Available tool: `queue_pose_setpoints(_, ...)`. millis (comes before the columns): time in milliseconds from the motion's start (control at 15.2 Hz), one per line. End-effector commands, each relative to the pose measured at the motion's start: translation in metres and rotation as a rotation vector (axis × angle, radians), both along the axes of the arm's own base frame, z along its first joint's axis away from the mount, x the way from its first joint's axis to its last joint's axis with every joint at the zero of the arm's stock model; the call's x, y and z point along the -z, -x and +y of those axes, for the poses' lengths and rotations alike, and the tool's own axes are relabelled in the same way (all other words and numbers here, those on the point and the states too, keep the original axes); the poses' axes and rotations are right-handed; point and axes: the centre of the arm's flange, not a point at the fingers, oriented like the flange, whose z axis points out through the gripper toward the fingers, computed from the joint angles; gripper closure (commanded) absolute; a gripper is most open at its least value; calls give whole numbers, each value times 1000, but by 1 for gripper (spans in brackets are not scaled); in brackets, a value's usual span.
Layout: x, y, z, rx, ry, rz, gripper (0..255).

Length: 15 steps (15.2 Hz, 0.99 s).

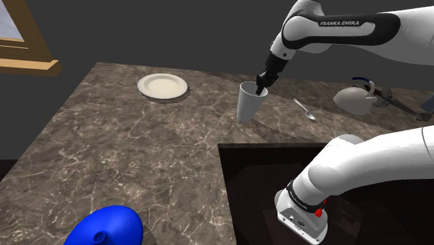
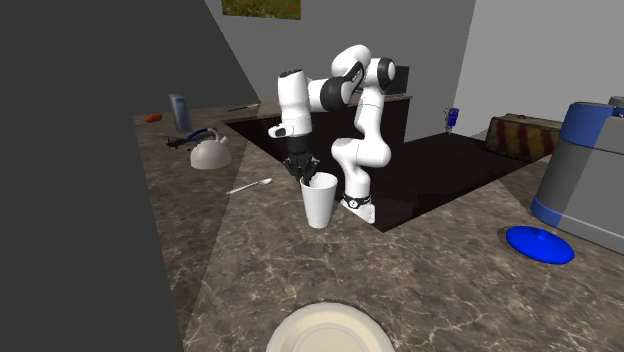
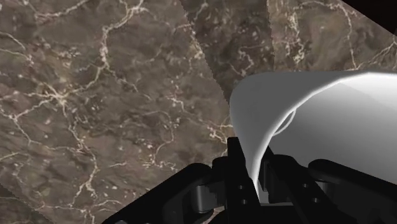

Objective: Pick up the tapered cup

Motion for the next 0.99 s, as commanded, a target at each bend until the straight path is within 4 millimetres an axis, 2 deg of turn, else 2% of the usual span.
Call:
queue_pose_setpoints(0,-9,0,-1,0,0,0,255)
queue_pose_setpoints(792,-73,0,-1,0,0,0,255)
queue_pose_setpoints(924,-73,0,-1,0,0,0,255)
